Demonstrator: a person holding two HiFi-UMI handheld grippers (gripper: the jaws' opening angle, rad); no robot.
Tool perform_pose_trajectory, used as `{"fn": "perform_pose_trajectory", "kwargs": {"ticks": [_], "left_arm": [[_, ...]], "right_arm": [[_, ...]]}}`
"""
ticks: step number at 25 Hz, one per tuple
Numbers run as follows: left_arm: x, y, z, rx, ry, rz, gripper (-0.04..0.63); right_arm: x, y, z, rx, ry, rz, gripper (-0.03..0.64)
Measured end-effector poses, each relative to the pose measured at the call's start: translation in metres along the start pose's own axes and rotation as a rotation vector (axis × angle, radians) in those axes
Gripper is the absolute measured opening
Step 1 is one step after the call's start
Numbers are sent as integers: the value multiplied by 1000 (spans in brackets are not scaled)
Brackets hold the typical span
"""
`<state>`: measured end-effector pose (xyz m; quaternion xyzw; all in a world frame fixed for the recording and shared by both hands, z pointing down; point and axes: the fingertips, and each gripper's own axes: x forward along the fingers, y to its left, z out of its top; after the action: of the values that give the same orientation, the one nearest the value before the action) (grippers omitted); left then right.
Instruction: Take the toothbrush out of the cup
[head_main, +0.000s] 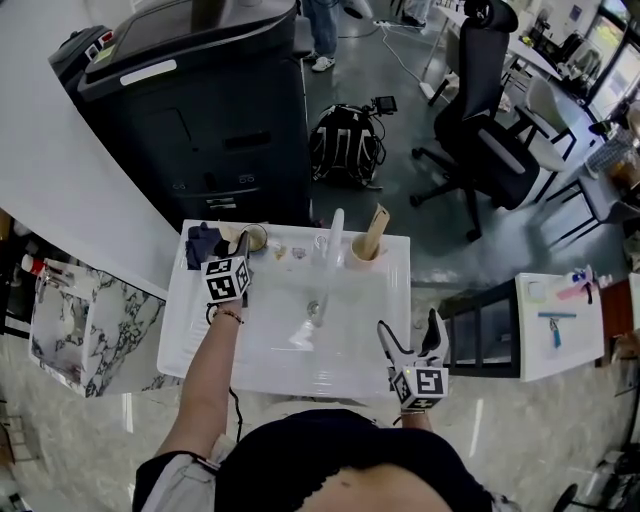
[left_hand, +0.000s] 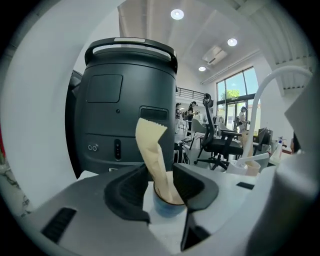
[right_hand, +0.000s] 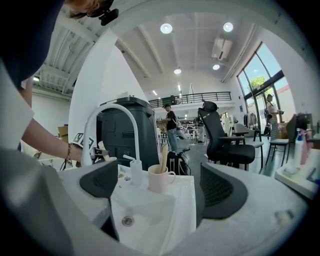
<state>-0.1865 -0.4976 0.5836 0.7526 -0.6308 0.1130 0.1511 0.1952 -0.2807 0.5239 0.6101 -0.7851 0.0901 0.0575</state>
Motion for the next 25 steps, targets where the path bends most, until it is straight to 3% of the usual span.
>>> {"fn": "perform_pose_trajectory", "kwargs": {"ticks": [9, 25], "left_arm": [[3, 2, -1, -15, -6, -12, 48], [-19, -9, 25, -33, -84, -67, 32]], "right_arm": [[2, 2, -3, -2, 4, 10, 506], [1, 5, -5, -12, 9, 22, 506]]}}
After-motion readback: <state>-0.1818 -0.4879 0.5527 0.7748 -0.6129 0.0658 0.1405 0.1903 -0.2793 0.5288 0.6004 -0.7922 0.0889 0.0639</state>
